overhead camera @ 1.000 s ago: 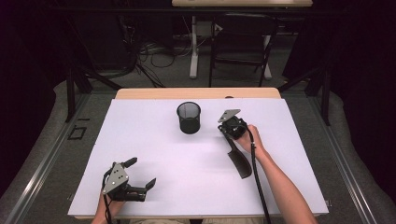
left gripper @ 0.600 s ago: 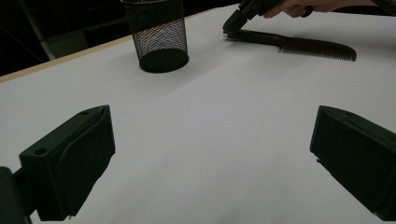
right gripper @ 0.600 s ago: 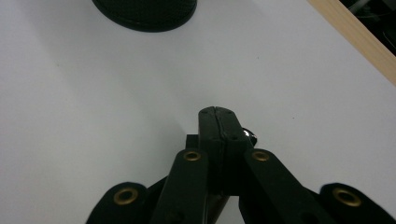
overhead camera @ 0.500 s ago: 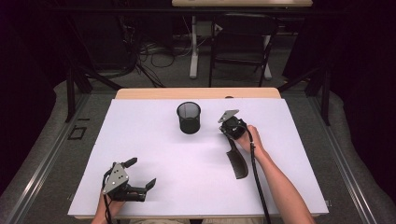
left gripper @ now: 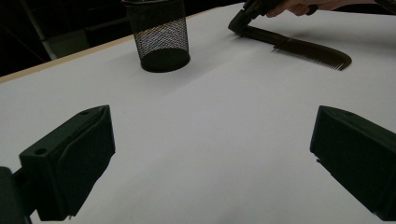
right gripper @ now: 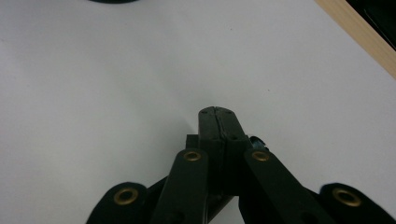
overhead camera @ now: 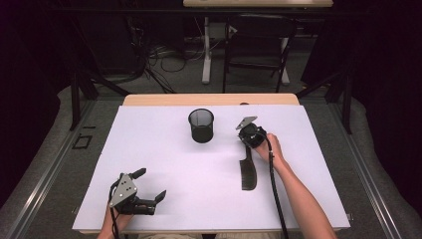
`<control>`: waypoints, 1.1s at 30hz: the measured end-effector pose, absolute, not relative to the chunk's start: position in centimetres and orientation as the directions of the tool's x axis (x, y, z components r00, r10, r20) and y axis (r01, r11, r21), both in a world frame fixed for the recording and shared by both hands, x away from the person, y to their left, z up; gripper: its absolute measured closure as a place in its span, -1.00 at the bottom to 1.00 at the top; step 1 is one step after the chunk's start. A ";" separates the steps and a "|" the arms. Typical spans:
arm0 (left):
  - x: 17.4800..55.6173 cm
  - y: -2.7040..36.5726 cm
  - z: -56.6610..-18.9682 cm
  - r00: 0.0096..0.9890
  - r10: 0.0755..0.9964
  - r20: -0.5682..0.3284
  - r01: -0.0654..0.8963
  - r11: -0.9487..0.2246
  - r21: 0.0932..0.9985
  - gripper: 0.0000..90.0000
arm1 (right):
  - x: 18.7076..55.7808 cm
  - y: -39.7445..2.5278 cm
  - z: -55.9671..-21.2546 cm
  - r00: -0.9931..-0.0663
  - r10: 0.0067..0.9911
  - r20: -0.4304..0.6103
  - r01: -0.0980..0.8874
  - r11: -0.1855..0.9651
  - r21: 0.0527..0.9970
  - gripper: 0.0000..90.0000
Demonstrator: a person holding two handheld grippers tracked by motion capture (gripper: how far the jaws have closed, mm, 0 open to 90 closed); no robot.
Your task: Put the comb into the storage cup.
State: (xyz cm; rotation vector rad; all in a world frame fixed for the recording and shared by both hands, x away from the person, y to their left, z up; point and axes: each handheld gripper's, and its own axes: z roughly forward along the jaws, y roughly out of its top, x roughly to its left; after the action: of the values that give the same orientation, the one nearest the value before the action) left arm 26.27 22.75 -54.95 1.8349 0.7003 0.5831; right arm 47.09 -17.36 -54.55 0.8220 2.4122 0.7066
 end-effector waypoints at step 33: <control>26.2 22.7 -54.9 0.711 0.699 0.077 0.189 -0.296 0.936 -1.00 | 47.4 -20.6 -54.5 -0.589 0.756 -0.285 0.549 0.634 0.544 1.00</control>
State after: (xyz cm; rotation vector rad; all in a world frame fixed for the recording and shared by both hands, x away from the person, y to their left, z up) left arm 26.21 22.74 -54.93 1.8392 0.6958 0.5909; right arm 47.37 -20.55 -54.54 1.0222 2.3592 0.5548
